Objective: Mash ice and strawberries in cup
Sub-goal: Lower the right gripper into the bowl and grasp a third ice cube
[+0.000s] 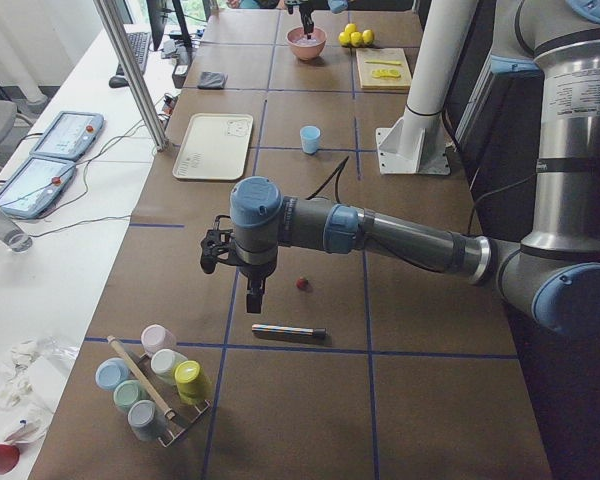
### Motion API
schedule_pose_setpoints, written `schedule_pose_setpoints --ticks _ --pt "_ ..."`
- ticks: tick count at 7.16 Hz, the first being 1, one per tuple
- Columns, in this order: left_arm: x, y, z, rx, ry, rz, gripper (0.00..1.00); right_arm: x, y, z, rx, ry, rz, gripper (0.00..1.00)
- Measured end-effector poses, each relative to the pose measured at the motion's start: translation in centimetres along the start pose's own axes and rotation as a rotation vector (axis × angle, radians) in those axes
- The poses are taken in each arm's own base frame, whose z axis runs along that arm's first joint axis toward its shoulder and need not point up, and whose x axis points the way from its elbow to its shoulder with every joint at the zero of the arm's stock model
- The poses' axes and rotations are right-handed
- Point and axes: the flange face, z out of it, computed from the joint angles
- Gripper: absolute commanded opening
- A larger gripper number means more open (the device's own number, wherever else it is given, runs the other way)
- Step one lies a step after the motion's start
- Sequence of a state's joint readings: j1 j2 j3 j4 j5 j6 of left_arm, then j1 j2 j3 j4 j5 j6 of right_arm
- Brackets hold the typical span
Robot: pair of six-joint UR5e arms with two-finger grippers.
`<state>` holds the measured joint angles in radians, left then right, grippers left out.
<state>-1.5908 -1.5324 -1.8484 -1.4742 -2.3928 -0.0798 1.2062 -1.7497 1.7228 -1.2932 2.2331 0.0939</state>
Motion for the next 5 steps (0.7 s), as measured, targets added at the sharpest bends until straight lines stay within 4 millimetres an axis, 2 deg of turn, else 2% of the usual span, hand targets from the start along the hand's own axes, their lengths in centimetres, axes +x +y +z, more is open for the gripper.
schedule_pose_setpoints --ticks 3,4,5 --pt "0.04 0.0 -0.03 0.001 0.0 0.001 1.0 0.15 0.15 0.44 -0.01 0.0 0.004 0.5" --pt "0.01 0.01 -0.01 0.0 0.0 0.0 1.0 0.09 0.12 0.49 -0.011 -0.001 0.003 0.41" --pt "-0.02 0.04 0.02 -0.001 0.0 -0.001 1.0 0.02 0.07 0.54 -0.012 -0.001 0.001 0.22"
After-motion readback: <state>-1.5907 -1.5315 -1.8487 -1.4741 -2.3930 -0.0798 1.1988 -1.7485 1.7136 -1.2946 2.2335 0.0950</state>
